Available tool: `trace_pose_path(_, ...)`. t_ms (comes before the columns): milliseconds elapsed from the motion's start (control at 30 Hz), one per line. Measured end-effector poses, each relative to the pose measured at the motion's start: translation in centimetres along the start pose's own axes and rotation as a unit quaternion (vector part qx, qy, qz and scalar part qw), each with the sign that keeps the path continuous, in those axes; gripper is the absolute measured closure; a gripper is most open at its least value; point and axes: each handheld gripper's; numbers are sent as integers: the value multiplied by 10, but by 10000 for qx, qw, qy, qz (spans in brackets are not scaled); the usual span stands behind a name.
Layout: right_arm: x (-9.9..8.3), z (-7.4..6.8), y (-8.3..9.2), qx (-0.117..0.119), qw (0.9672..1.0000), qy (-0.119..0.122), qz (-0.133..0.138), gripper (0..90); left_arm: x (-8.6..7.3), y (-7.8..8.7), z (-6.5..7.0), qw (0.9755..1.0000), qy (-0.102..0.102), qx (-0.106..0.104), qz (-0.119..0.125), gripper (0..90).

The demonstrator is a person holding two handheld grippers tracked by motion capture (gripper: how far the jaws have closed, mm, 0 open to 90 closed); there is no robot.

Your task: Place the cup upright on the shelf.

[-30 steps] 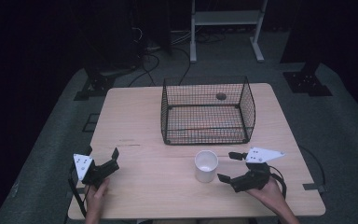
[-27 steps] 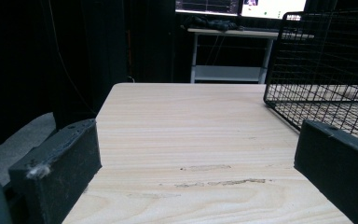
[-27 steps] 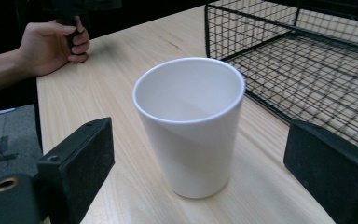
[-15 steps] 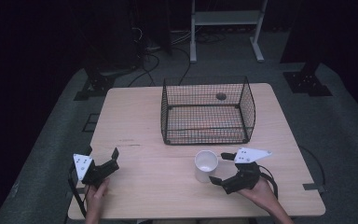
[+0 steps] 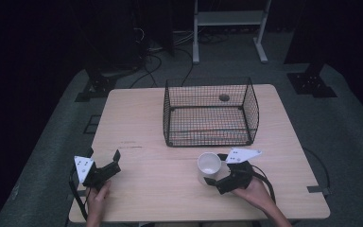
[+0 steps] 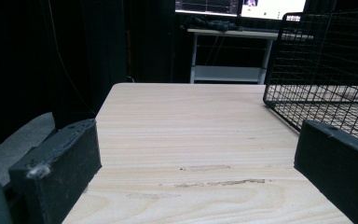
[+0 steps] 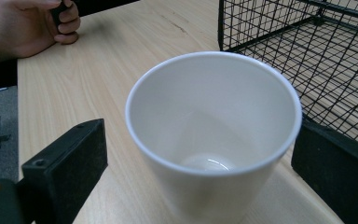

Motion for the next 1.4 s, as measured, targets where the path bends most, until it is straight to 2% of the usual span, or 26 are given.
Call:
trace_pose_path(500, 5, -2, -16, 20, 10000, 4, -18, 51, 0, 0, 0, 10000, 0, -5, 2, 0)
trace_pose_path(600, 5, -1, -17, -2, 10000, 13, -17, 78, 0, 0, 0, 10000, 2, -6, 2, 0)
trace_pose_path(667, 5, 0, -17, -11, 10000, 13, 15, 139, 0, 0, 0, 10000, 0, -6, 2, 0)
trace_pose_path(733, 5, 1, -17, 29, 10000, 2, 42, 163, 0, 0, 0, 10000, -4, -6, 2, 0)
trace_pose_path(867, 6, -1, -17, -32, 10000, 68, 31, 180, 0, 0, 0, 10000, 5, -7, 2, 0)
trace_pose_path(1167, 23, 4, -7, 403, 9990, 20, 176, 185, 0, 0, 0, 10000, 2, 2, 1, 0)
trace_pose_path(1400, 38, 9, -1, 497, 9987, 104, 100, 185, 0, 0, 0, 10000, 5, -2, 1, 0)
Point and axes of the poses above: each handheld gripper's, and its own axes: y roughly backward along the jaws, x roughly out of its top, z roughly to its right, and after that the axes turned 12 degrees about -z, right-handed
